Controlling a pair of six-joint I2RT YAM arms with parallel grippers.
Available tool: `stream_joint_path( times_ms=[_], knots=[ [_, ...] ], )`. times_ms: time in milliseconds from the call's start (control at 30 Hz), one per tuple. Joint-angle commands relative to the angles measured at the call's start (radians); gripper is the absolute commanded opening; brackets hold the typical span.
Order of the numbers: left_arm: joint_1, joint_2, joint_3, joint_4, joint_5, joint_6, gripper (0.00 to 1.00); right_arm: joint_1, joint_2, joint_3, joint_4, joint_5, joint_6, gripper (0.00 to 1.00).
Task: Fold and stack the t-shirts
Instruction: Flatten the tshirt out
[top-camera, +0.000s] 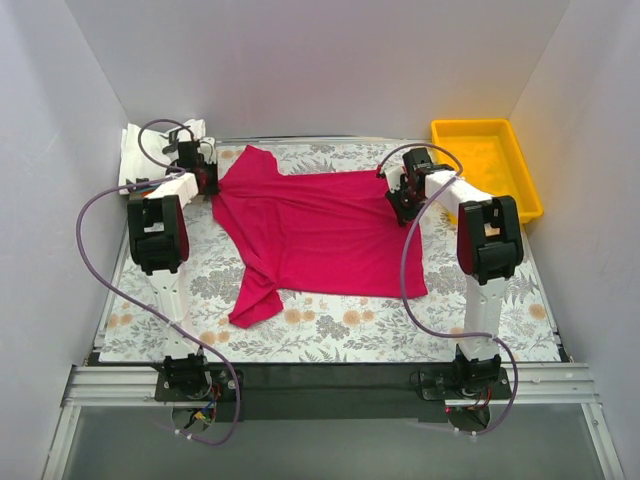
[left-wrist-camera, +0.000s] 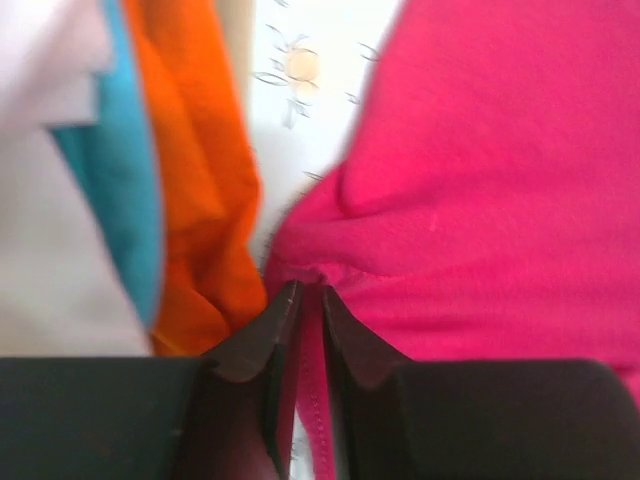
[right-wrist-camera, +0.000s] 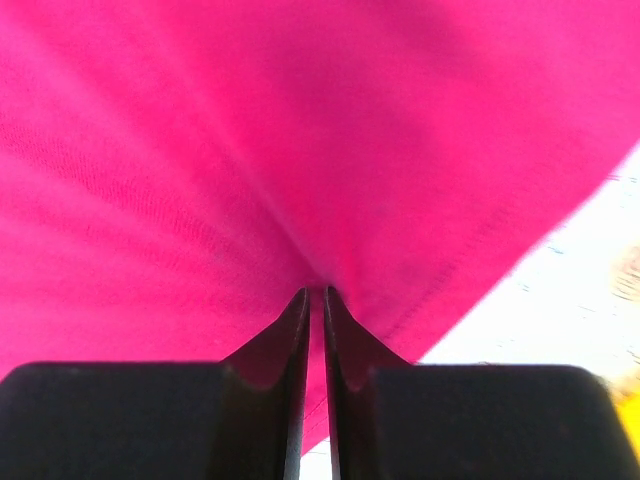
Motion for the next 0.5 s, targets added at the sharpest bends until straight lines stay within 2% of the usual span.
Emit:
stream_joint_path(
  times_ms=[0,67,133,200,300,367,467],
  knots=[
    [0.019,0.032,0.073,-0.076,-0.054,0.057,0.18,-0.041,0.080,-0.002,-0.025,0.159,-0.011,0.15],
    [0.021,0.028,0.097,-0.105,0.017,0.065,0.22,-0.046,0.077,0.019,-0.033,0.141,-0.017,0.17],
    [0.021,-0.004,0.088,-0.111,0.178,0.068,0.30,-0.044,0.045,0.038,-0.043,0.055,-0.019,0.22],
    [0.019,-0.090,0.045,-0.114,0.354,0.057,0.37,-0.038,-0.013,0.072,-0.082,-0.088,-0.029,0.35],
    [0.012,-0.243,-0.019,-0.142,0.474,0.036,0.41,-0.012,-0.133,0.084,-0.142,-0.175,-0.040,0.56],
    [-0.004,-0.323,-0.062,-0.178,0.519,0.056,0.43,0.006,-0.218,0.081,-0.203,-0.181,-0.063,0.57],
    [-0.031,-0.504,-0.188,-0.269,0.545,0.163,0.45,0.008,-0.307,0.038,-0.295,-0.184,-0.095,0.54]
  ],
)
